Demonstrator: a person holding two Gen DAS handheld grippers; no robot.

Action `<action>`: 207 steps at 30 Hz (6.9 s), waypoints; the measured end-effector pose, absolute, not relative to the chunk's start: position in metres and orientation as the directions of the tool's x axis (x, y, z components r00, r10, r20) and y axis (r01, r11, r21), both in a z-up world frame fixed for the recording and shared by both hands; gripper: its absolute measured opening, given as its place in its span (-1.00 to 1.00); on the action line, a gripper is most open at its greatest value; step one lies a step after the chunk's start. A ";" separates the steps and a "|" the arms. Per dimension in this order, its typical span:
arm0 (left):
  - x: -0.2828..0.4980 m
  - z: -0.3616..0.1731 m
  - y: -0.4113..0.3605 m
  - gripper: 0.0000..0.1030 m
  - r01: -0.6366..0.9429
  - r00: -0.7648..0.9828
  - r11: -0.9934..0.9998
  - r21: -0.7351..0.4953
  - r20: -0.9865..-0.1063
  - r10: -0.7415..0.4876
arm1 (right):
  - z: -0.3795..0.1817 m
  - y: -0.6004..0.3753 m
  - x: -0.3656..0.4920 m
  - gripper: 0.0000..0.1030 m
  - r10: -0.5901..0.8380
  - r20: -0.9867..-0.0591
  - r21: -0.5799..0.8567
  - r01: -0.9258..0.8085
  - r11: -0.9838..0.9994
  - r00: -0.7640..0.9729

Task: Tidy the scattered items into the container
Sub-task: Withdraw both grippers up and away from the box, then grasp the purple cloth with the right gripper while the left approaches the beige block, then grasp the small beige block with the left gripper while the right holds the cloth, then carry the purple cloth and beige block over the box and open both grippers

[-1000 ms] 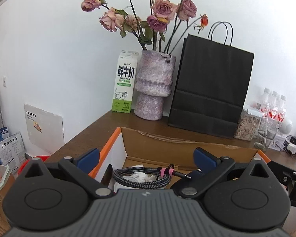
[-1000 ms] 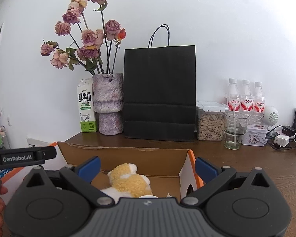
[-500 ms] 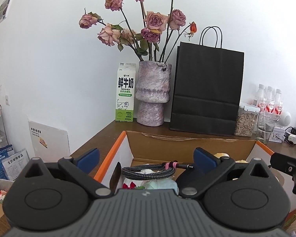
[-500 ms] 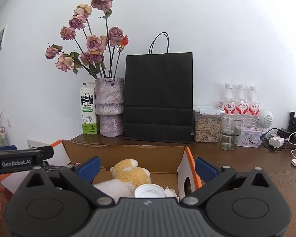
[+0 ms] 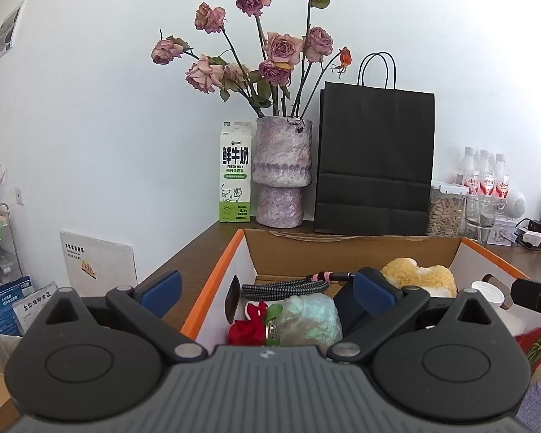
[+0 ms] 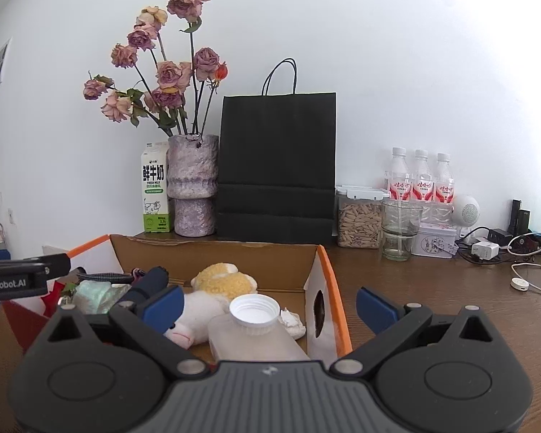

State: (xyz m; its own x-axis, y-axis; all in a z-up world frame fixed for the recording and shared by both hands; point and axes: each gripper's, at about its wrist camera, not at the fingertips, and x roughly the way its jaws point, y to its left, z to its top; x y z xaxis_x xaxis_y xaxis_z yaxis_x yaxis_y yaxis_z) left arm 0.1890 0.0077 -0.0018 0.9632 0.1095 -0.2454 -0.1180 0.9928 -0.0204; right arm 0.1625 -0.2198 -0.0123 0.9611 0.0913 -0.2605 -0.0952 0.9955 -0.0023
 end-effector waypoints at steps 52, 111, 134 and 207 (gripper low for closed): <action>0.106 -0.018 0.024 1.00 -0.127 0.923 0.992 -0.016 -0.369 0.112 | -0.053 -0.204 0.081 0.92 0.186 -0.559 -0.022 -0.239 0.971 0.808; 0.118 -0.028 -0.013 1.00 0.014 0.860 1.000 -0.002 -0.511 -0.013 | -0.003 -0.264 0.099 -0.85 0.316 -0.380 0.311 -0.202 0.929 0.869; 0.154 -0.037 -0.052 -0.72 0.111 0.772 0.987 -0.113 -0.616 -0.157 | -0.014 -0.261 0.097 -0.85 0.333 -0.379 0.302 -0.225 0.926 0.863; 0.280 0.016 0.005 0.55 -0.005 0.921 0.986 -0.169 -0.386 -0.062 | 0.003 -0.244 0.272 0.39 0.219 -0.311 0.271 -0.135 0.953 0.925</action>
